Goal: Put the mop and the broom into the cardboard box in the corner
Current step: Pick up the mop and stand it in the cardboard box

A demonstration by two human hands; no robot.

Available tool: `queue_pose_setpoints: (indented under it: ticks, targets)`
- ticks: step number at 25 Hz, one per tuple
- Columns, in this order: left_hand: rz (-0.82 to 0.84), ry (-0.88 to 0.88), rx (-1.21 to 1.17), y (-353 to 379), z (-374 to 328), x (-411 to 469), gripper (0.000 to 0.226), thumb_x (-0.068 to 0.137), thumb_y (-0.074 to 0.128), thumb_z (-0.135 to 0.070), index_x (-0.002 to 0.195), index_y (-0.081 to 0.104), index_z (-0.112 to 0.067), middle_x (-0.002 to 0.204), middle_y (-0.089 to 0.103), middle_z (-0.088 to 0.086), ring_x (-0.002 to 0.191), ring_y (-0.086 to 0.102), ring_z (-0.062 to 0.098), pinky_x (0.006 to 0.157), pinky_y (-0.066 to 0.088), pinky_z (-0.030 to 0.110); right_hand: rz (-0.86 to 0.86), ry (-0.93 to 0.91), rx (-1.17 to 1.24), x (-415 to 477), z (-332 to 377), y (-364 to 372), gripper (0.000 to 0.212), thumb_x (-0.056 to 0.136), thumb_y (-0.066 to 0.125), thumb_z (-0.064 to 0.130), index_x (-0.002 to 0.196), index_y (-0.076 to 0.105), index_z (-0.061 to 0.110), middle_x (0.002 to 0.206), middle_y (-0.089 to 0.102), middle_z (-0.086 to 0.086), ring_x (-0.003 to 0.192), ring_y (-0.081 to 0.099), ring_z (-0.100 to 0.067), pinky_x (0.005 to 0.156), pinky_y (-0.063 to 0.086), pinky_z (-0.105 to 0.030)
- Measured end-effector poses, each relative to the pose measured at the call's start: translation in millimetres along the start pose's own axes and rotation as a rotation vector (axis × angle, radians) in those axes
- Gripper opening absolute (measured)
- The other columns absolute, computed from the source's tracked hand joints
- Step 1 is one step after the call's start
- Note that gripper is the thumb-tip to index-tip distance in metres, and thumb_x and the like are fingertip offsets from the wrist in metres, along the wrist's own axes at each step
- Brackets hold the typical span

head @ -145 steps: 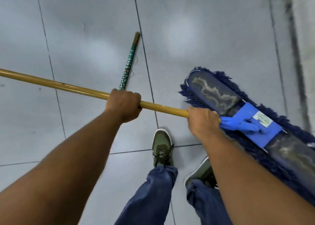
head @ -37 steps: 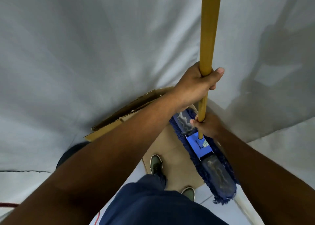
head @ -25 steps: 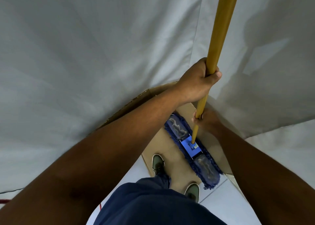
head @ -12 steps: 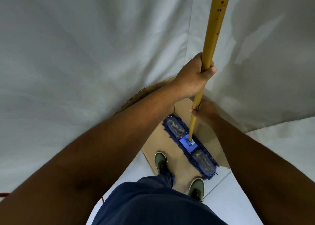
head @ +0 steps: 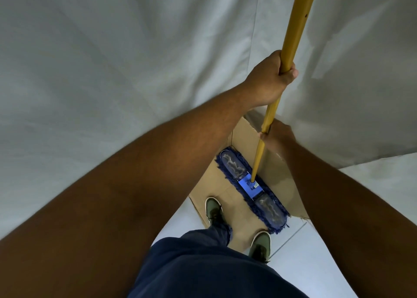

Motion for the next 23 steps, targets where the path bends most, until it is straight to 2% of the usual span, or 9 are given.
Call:
queue_pose_setpoints:
  ticks: [3, 7, 10, 12, 15, 17, 20, 22, 23]
  targets:
    - [-0.013, 0.003, 0.052, 4.0, 1.2, 9.5, 0.016, 0.096, 0.053, -0.023, 0.106, 0.053, -0.011, 0.094, 0.060, 0.005, 0.085, 0.060, 0.016, 0.073, 0.048, 0.020, 0.002, 0.064, -0.011, 1.0, -0.9, -1.1, 0.028, 0.090, 0.064, 0.029, 0.108, 0.059, 0.009, 0.100, 0.067, -0.012, 0.091, 0.064, -0.031, 0.067, 0.044, -0.033]
    - [0.056, 0.010, 0.236, 6.6, 4.4, 10.9, 0.029, 0.096, 0.053, -0.026, 0.118, 0.050, -0.007, 0.102, 0.059, 0.007, 0.091, 0.059, 0.017, 0.075, 0.050, 0.022, -0.038, 0.136, 0.040, -4.1, -2.2, -4.1, 0.028, 0.092, 0.060, 0.030, 0.110, 0.057, 0.008, 0.100, 0.064, -0.012, 0.081, 0.059, -0.027, 0.064, 0.043, -0.033]
    - [0.114, 0.027, 0.303, 8.0, 6.8, 8.0, 0.029, 0.098, 0.049, -0.022, 0.122, 0.049, -0.006, 0.116, 0.060, 0.009, 0.099, 0.060, 0.019, 0.083, 0.051, 0.025, -0.026, 0.074, -0.066, -3.7, -3.1, -12.4, 0.029, 0.093, 0.059, 0.033, 0.108, 0.056, 0.008, 0.092, 0.064, -0.010, 0.073, 0.056, -0.024, 0.058, 0.040, -0.031]
    - [0.141, 0.020, 0.315, 9.2, 8.9, 7.3, 0.031, 0.099, 0.046, -0.018, 0.127, 0.048, -0.006, 0.122, 0.059, 0.009, 0.105, 0.060, 0.019, 0.085, 0.048, 0.024, -0.012, 0.051, -0.116, -6.2, -5.2, -18.2, 0.032, 0.093, 0.058, 0.036, 0.110, 0.056, 0.008, 0.087, 0.059, -0.007, 0.073, 0.054, -0.023, 0.061, 0.039, -0.032]
    - [0.142, 0.003, 0.314, 6.7, 9.7, 2.0, 0.037, 0.099, 0.044, -0.014, 0.136, 0.044, -0.007, 0.129, 0.059, 0.009, 0.115, 0.059, 0.022, 0.090, 0.047, 0.025, -0.017, 0.047, -0.118, -11.6, -3.7, -24.4, 0.039, 0.091, 0.060, 0.038, 0.117, 0.053, 0.010, 0.099, 0.063, -0.010, 0.081, 0.055, -0.025, 0.067, 0.042, -0.034]
    - [0.137, 0.010, 0.314, 3.6, 10.2, -2.5, 0.039, 0.099, 0.044, -0.011, 0.138, 0.042, -0.006, 0.132, 0.058, 0.012, 0.119, 0.058, 0.025, 0.094, 0.047, 0.026, -0.034, 0.043, -0.141, -17.1, -0.2, -28.1, 0.046, 0.090, 0.062, 0.039, 0.124, 0.047, 0.011, 0.111, 0.063, -0.013, 0.093, 0.061, -0.030, 0.070, 0.044, -0.035]
    - [0.131, 0.048, 0.337, -0.4, 5.9, -10.5, 0.040, 0.099, 0.044, -0.011, 0.139, 0.042, -0.005, 0.136, 0.055, 0.015, 0.123, 0.055, 0.028, 0.099, 0.045, 0.028, -0.075, 0.019, -0.199, -23.3, 6.0, -32.7, 0.055, 0.088, 0.064, 0.038, 0.129, 0.039, 0.011, 0.118, 0.059, -0.017, 0.105, 0.060, -0.034, 0.071, 0.044, -0.038]
    - [0.115, 0.058, 0.417, -4.6, 7.4, -15.4, 0.045, 0.100, 0.044, -0.016, 0.143, 0.036, -0.008, 0.144, 0.049, 0.012, 0.129, 0.051, 0.028, 0.103, 0.043, 0.030, -0.137, -0.002, -0.219, -26.6, 11.5, -37.5, 0.063, 0.087, 0.065, 0.038, 0.134, 0.034, 0.011, 0.126, 0.053, -0.017, 0.114, 0.055, -0.035, 0.079, 0.046, -0.043]
    - [0.101, 0.064, 0.519, -7.0, 11.7, -19.3, 0.049, 0.100, 0.045, -0.018, 0.146, 0.031, -0.009, 0.149, 0.043, 0.011, 0.134, 0.045, 0.029, 0.107, 0.040, 0.033, -0.178, -0.024, -0.251, -27.8, 14.3, -39.7, 0.068, 0.087, 0.066, 0.038, 0.138, 0.030, 0.010, 0.133, 0.049, -0.017, 0.121, 0.050, -0.035, 0.088, 0.046, -0.046]
Point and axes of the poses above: each hand's wrist, its own x-axis towards the middle knuckle, its own y-axis out of the palm, z = x × y, the point moved 5 cm from there along x, towards the middle knuckle
